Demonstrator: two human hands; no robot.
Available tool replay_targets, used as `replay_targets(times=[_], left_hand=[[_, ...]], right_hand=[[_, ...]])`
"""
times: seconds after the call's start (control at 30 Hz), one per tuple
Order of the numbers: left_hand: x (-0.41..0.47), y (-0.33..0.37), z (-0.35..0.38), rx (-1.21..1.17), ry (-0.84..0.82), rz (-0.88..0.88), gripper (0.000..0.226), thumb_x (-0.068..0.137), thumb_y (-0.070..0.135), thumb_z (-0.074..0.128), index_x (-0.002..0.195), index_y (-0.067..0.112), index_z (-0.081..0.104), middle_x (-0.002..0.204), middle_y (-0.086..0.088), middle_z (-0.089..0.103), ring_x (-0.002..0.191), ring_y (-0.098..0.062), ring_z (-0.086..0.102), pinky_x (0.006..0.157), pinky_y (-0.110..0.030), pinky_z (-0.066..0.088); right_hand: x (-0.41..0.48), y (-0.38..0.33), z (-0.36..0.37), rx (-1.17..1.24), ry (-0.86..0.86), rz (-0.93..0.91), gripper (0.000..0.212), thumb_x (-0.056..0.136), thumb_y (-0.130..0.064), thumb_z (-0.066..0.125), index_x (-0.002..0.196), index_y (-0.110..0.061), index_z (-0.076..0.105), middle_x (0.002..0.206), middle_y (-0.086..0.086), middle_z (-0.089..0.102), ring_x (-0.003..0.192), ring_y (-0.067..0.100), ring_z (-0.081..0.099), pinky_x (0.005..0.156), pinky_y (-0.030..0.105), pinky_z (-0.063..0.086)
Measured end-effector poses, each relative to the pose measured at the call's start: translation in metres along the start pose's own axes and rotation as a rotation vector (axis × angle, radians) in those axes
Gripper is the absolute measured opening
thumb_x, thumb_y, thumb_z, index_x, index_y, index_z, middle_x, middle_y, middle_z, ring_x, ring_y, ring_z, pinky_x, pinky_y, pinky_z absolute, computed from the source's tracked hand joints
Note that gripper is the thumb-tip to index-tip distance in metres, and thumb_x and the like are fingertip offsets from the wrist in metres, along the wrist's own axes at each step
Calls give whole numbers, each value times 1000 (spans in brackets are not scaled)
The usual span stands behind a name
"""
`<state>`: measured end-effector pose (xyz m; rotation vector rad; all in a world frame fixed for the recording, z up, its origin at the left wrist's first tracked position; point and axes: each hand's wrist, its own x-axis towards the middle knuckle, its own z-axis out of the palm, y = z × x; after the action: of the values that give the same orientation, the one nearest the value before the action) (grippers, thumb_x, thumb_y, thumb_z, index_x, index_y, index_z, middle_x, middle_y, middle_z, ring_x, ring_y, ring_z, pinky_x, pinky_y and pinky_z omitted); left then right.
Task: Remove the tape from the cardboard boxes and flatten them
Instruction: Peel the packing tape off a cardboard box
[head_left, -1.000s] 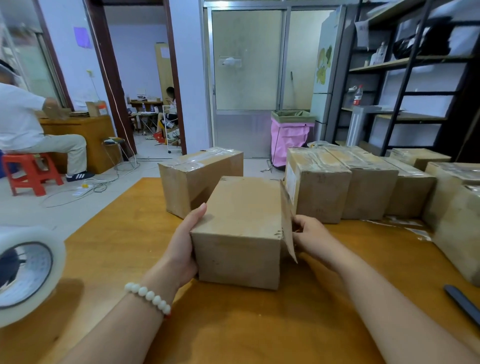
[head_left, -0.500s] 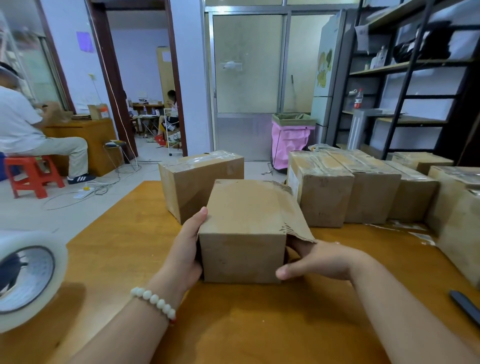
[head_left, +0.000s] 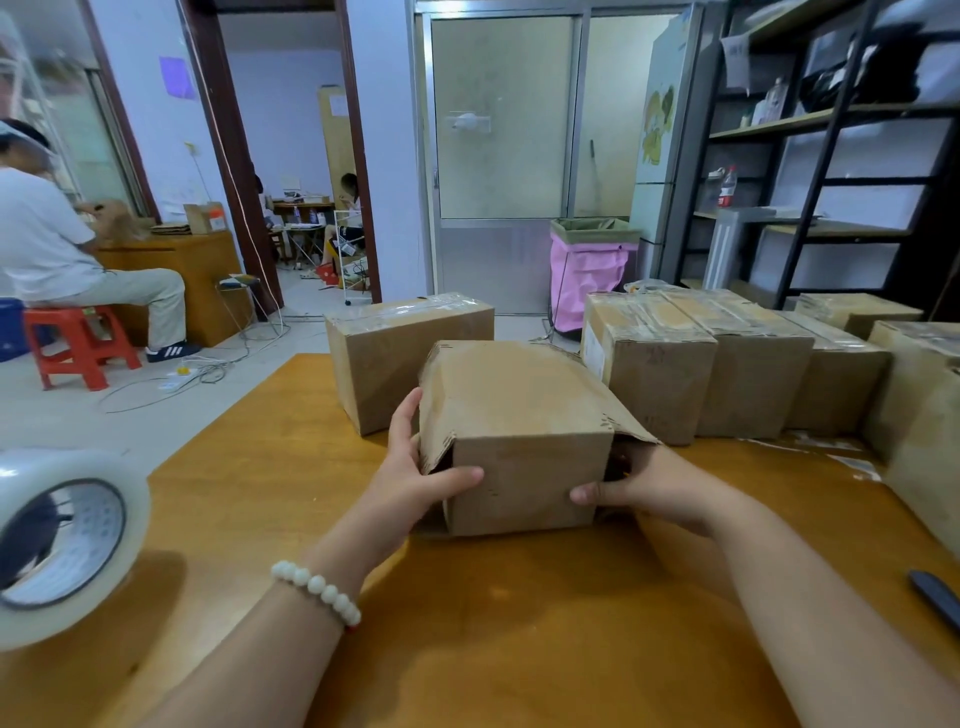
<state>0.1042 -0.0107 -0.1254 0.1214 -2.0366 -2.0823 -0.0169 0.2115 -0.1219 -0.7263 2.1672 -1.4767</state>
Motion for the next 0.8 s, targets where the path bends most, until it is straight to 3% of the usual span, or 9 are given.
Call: replay_targets(times=[0.1, 0.17, 0.23, 0.37, 0.5, 0.53, 0.63, 0.7, 0.8], left_hand=[[3, -4, 0, 120, 52, -4, 124, 52, 28, 84, 150, 39, 8, 126, 7, 47, 112, -14, 53, 84, -26, 51], [5, -7, -2, 179, 93, -2, 137, 40, 46, 91, 149, 41, 7, 143, -4, 39, 127, -23, 46, 99, -37, 48], [4, -8, -1, 220, 115, 14, 153, 23, 65, 90, 149, 43, 7, 151, -3, 30, 136, -26, 38, 110, -47, 40], [3, -8, 2, 247, 136, 48, 161, 18, 72, 85, 153, 36, 5, 156, 2, 21, 141, -23, 29, 115, -48, 33], [1, -9, -1, 246, 185, 88, 155, 19, 84, 76, 152, 36, 14, 152, 9, 25, 139, -19, 30, 113, -48, 36], [0, -8, -2, 255, 199, 102, 151, 20, 87, 73, 152, 35, 19, 147, 12, 28, 138, -18, 32, 112, -47, 37], [-2, -6, -2, 295, 225, 161, 132, 27, 86, 72, 143, 36, 36, 132, 20, 39, 128, -14, 42, 105, -40, 45], [-3, -4, -2, 310, 232, 214, 110, 35, 73, 78, 133, 38, 45, 124, 26, 42, 114, -1, 48, 93, -22, 49], [-5, -2, -1, 318, 244, 288, 90, 51, 53, 89, 129, 36, 47, 121, 26, 42, 105, 7, 46, 74, -3, 44]], right_hand=[[-2, -2, -2, 7, 14, 26, 58, 69, -17, 83, 113, -32, 49, 109, -15, 55, 98, 9, 57, 75, 32, 58], [-3, -3, -5, -20, 23, 46, 59, 70, -17, 82, 117, -30, 47, 107, -17, 53, 96, 9, 58, 76, 34, 58], [-5, -3, -11, -32, 3, 72, 59, 71, -17, 81, 119, -28, 48, 110, -17, 53, 97, 9, 58, 80, 34, 57], [-10, -3, -22, -84, -27, 72, 59, 67, -23, 82, 120, -26, 56, 124, -8, 57, 102, 7, 58, 79, 25, 54], [-11, -4, -23, -197, 2, 62, 79, 50, -46, 87, 121, -29, 58, 124, -15, 57, 115, 7, 52, 98, 28, 44], [-10, -5, -23, -208, 6, 57, 76, 51, -44, 87, 120, -29, 58, 121, -16, 57, 116, 6, 50, 99, 26, 40], [-10, -5, -23, -193, 22, 31, 43, 68, -23, 83, 100, -33, 56, 100, -22, 58, 98, 0, 54, 83, 16, 41], [-10, -2, -25, -181, 54, 22, 38, 72, -21, 81, 98, -30, 55, 92, -21, 57, 84, -5, 53, 68, 10, 42], [-12, -2, -26, -175, 63, 37, 30, 73, -20, 80, 91, -31, 58, 89, -20, 60, 80, -7, 54, 60, 7, 43]])
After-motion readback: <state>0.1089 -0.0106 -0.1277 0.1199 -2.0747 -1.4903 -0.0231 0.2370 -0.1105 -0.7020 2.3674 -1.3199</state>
